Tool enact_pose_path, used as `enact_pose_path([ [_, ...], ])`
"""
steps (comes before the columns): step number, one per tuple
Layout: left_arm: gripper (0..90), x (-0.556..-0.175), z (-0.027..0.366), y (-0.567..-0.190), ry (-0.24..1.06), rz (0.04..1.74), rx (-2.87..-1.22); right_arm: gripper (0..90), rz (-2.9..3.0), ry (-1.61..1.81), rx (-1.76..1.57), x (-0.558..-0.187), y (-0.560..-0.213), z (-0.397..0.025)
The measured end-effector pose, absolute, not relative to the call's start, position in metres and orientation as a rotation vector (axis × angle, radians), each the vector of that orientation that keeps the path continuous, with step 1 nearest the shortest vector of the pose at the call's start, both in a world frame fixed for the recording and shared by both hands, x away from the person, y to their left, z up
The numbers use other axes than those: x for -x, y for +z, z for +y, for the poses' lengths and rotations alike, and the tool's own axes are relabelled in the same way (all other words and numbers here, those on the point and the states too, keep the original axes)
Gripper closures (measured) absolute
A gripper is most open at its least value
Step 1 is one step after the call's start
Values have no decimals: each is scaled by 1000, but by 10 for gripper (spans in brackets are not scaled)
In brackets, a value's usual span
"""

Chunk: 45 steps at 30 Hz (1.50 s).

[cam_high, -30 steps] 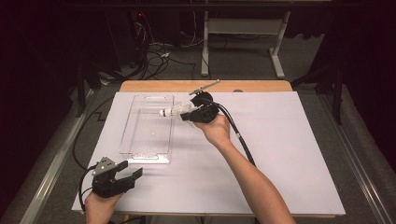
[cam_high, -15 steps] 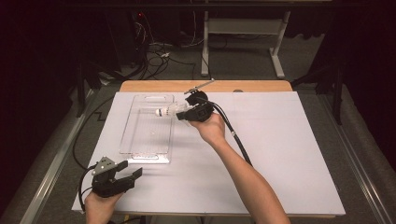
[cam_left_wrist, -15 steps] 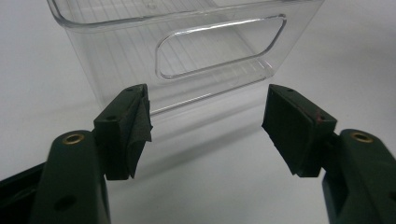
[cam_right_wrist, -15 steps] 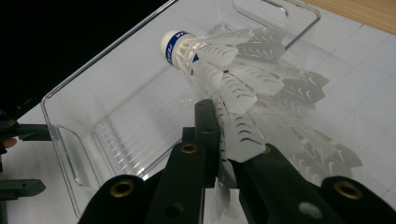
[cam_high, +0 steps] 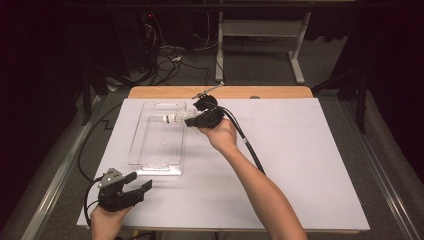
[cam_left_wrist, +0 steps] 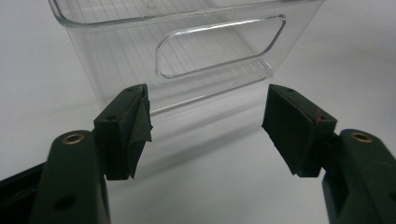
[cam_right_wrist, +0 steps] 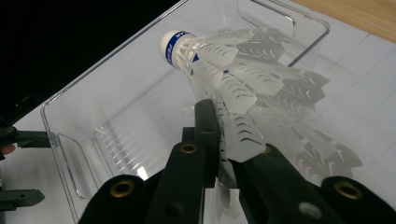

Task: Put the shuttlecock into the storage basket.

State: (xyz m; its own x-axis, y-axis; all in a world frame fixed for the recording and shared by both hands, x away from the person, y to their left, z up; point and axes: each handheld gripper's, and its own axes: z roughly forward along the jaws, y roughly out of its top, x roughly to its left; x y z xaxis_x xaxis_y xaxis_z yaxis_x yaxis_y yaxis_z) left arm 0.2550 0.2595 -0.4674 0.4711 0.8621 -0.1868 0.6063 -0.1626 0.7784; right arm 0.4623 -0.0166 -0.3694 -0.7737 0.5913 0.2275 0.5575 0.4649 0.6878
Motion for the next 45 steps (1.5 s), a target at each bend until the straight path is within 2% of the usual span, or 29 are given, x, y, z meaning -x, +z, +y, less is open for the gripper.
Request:
enact_pose_path([
  [45,332,-255,260,-468,374,1231,-1868,893,2713,1172,-975,-478,-375,36],
])
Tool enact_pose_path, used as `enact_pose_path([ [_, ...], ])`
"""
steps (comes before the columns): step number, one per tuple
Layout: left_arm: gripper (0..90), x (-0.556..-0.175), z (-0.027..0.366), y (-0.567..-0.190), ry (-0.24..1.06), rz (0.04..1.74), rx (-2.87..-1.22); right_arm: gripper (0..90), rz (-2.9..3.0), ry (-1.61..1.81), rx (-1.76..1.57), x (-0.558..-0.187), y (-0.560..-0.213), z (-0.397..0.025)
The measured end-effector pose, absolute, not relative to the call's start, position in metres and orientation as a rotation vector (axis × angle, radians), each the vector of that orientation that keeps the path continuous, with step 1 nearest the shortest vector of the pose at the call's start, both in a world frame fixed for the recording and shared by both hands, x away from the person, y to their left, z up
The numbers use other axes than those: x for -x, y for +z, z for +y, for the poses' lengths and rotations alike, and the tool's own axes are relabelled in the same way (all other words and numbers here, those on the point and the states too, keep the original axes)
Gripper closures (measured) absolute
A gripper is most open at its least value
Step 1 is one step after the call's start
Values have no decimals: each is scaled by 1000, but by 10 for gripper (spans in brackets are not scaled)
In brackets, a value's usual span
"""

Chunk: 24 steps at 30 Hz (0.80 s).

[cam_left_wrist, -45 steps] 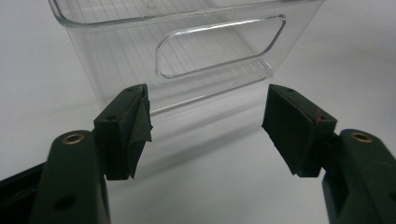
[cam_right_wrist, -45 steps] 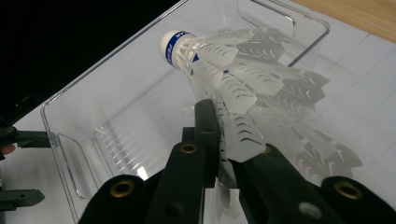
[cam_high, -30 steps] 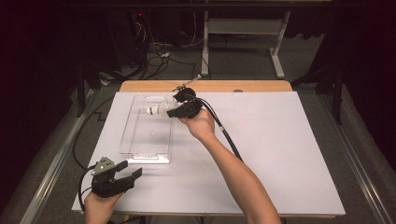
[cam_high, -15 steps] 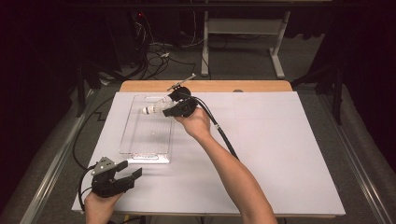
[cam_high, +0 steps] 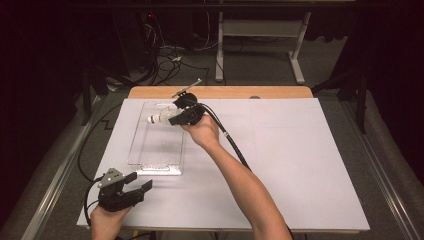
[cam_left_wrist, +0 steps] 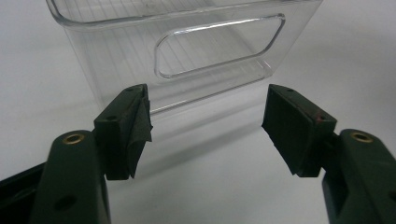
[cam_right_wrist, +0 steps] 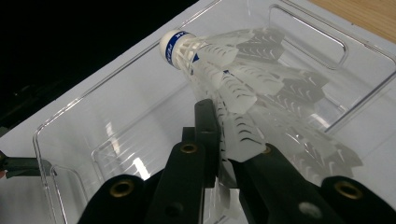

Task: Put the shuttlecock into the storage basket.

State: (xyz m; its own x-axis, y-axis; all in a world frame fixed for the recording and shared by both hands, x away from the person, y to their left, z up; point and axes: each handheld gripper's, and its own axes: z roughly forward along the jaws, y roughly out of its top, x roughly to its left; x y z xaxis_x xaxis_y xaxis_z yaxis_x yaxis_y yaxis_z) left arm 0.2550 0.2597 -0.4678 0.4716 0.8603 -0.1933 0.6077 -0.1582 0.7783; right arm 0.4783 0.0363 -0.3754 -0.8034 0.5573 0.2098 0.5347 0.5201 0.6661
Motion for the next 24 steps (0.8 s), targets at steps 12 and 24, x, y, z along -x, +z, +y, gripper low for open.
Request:
enact_pose_path([
  [12,332,-255,260,-468,371,1229,-1867,892,2727,1152,-979,-482,-385,48],
  [24,332,-255,260,-468,367,1226,-1867,892,2732,1134,-995,-488,-391,54],
])
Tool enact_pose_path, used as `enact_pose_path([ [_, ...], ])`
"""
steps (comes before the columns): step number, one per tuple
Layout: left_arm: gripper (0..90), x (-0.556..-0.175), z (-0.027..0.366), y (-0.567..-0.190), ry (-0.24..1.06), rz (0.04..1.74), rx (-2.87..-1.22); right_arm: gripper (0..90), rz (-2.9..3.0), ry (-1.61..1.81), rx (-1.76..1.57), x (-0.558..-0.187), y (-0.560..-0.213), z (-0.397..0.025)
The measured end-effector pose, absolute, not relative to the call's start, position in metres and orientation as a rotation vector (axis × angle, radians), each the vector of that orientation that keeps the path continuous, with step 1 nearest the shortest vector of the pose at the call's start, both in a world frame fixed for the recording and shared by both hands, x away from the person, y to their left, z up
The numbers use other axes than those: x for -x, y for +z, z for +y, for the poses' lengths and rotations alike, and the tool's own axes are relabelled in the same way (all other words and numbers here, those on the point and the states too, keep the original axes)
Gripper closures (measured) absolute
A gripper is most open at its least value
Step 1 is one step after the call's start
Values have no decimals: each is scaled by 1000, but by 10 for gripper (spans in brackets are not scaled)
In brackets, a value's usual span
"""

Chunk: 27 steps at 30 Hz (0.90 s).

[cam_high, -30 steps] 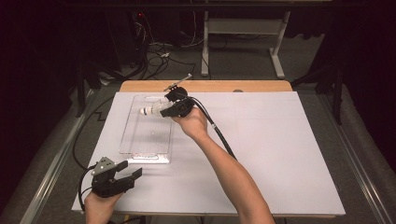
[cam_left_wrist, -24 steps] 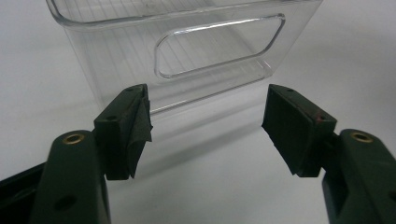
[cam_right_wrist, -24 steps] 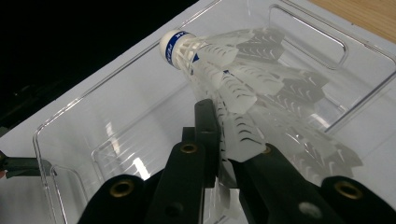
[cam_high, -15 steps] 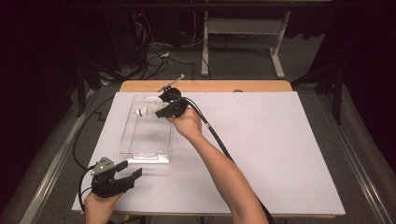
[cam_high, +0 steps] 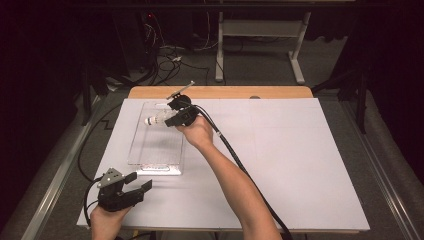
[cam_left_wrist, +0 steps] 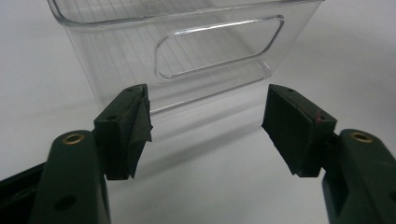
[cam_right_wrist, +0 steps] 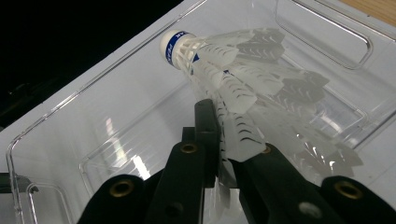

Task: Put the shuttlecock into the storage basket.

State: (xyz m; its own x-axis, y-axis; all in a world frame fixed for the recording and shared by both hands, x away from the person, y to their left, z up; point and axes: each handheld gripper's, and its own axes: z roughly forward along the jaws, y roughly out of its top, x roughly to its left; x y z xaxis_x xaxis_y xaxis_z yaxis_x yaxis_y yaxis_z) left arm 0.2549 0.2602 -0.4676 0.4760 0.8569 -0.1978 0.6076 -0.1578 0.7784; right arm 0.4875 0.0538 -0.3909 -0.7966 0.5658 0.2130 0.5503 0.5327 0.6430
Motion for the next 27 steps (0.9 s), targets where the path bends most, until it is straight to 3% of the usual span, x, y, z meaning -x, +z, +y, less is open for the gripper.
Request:
enact_pose_path([
  [27,332,-255,261,-468,365,1224,-1863,890,2758,1090,-1021,-498,-407,62],
])
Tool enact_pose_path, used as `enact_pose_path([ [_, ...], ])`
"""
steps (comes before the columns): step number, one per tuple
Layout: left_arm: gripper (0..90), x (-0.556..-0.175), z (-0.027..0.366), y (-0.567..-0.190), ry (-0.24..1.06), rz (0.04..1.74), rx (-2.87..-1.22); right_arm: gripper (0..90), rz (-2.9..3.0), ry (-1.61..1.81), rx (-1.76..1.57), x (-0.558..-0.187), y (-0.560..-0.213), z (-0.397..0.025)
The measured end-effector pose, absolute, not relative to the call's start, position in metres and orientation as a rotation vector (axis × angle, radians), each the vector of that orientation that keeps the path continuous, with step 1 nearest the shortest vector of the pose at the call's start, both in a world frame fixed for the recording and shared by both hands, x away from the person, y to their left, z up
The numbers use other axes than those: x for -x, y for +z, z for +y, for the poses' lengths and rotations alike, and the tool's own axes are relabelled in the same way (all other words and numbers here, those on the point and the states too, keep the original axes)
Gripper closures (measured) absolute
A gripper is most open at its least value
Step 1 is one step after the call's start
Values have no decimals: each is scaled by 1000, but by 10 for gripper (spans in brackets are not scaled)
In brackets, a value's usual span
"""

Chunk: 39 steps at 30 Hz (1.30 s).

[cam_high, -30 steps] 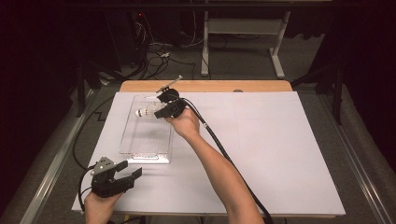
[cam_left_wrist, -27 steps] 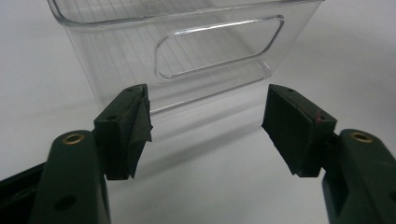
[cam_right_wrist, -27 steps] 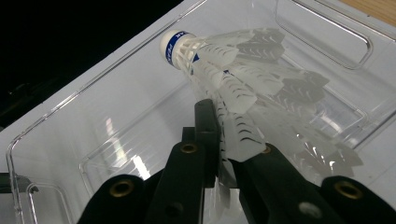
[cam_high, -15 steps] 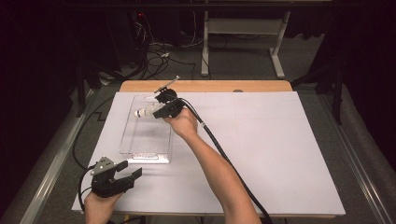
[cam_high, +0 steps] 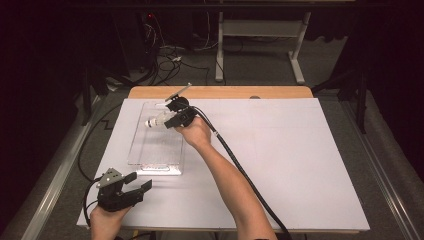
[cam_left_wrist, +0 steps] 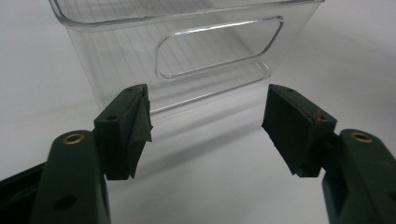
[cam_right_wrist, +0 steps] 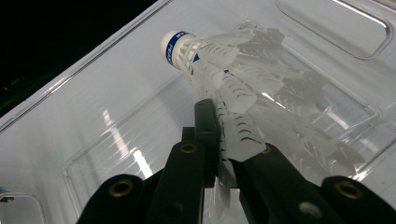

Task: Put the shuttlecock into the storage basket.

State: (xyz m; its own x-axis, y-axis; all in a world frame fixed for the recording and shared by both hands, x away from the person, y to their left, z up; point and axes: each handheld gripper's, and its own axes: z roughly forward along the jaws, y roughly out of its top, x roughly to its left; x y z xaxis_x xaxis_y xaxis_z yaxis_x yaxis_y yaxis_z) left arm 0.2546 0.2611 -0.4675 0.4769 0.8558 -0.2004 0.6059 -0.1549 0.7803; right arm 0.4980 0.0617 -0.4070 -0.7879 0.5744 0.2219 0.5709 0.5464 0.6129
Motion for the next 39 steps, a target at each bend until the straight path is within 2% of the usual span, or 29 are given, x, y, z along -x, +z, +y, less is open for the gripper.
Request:
enact_pose_path([
  [39,331,-255,260,-467,374,1221,-1862,875,2788,1020,-983,-499,-418,71],
])
